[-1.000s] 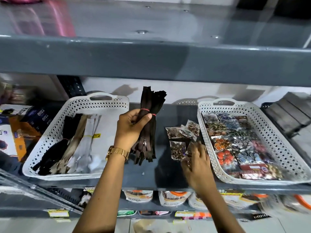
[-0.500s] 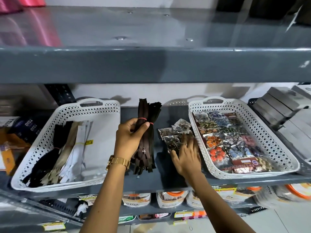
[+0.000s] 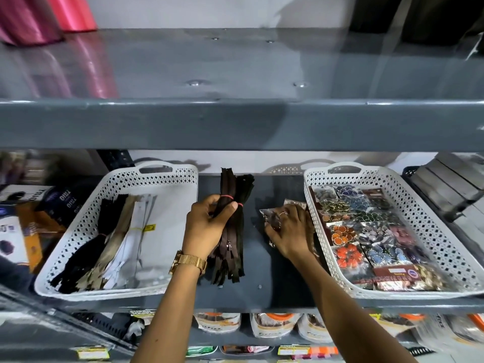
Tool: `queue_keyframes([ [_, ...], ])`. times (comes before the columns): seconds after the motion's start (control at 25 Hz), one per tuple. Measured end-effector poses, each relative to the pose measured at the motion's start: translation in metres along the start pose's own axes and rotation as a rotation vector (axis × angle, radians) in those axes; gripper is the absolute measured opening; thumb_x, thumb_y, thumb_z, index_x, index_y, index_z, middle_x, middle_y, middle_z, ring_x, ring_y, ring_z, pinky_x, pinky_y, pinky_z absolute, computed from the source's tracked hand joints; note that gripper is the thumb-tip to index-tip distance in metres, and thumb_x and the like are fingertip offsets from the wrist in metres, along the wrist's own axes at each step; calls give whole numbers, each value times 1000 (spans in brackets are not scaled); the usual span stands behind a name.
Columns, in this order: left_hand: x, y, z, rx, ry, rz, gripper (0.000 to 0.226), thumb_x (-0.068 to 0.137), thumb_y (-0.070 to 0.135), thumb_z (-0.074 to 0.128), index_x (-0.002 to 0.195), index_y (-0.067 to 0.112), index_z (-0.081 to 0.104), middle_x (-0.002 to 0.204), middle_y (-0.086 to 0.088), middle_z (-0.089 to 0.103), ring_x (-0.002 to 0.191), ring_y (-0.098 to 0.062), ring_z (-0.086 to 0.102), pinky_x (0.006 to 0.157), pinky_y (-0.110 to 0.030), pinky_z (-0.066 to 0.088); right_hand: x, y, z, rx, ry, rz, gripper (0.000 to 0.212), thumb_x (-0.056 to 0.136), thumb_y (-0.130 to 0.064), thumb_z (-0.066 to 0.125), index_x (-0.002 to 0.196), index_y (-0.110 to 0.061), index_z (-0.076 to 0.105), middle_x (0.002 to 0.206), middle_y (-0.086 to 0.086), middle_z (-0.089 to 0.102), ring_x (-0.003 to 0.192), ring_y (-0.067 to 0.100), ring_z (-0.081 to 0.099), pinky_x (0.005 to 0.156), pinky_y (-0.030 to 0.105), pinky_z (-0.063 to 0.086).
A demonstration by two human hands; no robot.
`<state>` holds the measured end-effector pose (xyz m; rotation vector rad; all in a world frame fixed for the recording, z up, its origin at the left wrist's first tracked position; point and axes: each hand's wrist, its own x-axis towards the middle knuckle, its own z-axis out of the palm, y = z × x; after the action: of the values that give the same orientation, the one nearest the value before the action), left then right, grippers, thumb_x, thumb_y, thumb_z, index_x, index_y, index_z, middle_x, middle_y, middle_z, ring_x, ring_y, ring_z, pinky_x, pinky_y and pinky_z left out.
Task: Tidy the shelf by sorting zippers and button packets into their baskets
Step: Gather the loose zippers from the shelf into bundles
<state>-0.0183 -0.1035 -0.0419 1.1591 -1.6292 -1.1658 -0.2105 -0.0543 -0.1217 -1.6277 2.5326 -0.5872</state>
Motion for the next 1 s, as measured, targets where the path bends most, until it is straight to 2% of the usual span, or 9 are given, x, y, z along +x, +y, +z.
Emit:
queue_keyframes([
  [0.08, 1, 3, 3, 32, -18, -3, 30, 73, 40, 70, 92, 18, 72, 92, -1, 77, 91, -15, 72, 89, -37, 56, 0, 0, -4, 61, -11, 4, 75, 73, -58, 22, 120, -13, 58, 132, 16, 46, 127, 34, 33, 106, 42, 27],
  [0.24, 4, 6, 8, 65, -11, -1, 26, 78, 33, 70, 96, 14, 70, 93, -4, 76, 90, -18, 71, 87, -37, 55, -12, -10, -19, 98, 40, -32, 61, 89, -56, 31, 132, -17, 50, 150, 13, 33, 145, 33, 15, 118, 43, 15],
  [0.32, 5, 6, 10, 82, 1, -20, 23, 82, 29, 70, 97, 12, 68, 93, -5, 75, 90, -20, 70, 86, -35, 53, -28, -32, -33, 380, 128, 0, 47, 93, -48, 42, 125, -17, 55, 138, 9, 49, 138, 28, 34, 111, 38, 30],
  [0.44, 4, 9, 13, 79, -26, -44, 18, 87, 23, 65, 96, 8, 64, 87, -3, 70, 85, -20, 66, 77, -25, 51, -48, -67, -52, 1225, -356, 237, 34, 89, -42, 57, 97, -11, 70, 95, 1, 73, 101, 22, 68, 91, 30, 47],
  [0.48, 3, 12, 14, 88, -40, -38, 17, 88, 23, 63, 96, 8, 62, 85, -2, 67, 83, -19, 64, 73, -22, 49, -53, -72, -53, 1300, -477, 240, 32, 87, -39, 60, 94, -10, 70, 91, 3, 74, 92, 22, 70, 87, 30, 50],
  [0.56, 2, 17, 13, 198, -27, -12, 23, 91, 29, 57, 99, 8, 59, 88, -5, 67, 83, -23, 63, 72, -29, 49, -56, -78, -51, 1339, -481, 184, 23, 91, -30, 58, 89, -9, 68, 80, 3, 71, 76, 17, 68, 74, 25, 51],
  [0.72, 10, 6, 4, 741, -124, -239, 41, 94, 36, 42, 127, 11, 45, 121, -17, 63, 109, -37, 61, 85, -38, 47, -45, -83, -30, 1090, -377, 211, 25, 94, -33, 52, 77, -15, 58, 69, -3, 62, 68, 15, 60, 60, 22, 44],
  [0.84, -2, 0, 19, 1079, -280, -336, 67, 93, 27, 45, 148, 3, 14, 146, -25, 36, 127, -41, 48, 98, -45, 45, -37, -77, -10, 747, -364, 203, 24, 93, -24, 53, 106, -5, 59, 100, 14, 67, 97, 30, 63, 75, 31, 44],
  [1.0, -21, -7, 41, 1269, -366, -298, 50, 96, 12, 36, 145, 4, 28, 157, -26, 11, 136, -43, 34, 102, -52, 43, -31, -74, -20, 466, -311, 48, 47, 89, -3, 49, 136, -2, 43, 133, 18, 55, 124, 31, 51, 98, 29, 39],
])
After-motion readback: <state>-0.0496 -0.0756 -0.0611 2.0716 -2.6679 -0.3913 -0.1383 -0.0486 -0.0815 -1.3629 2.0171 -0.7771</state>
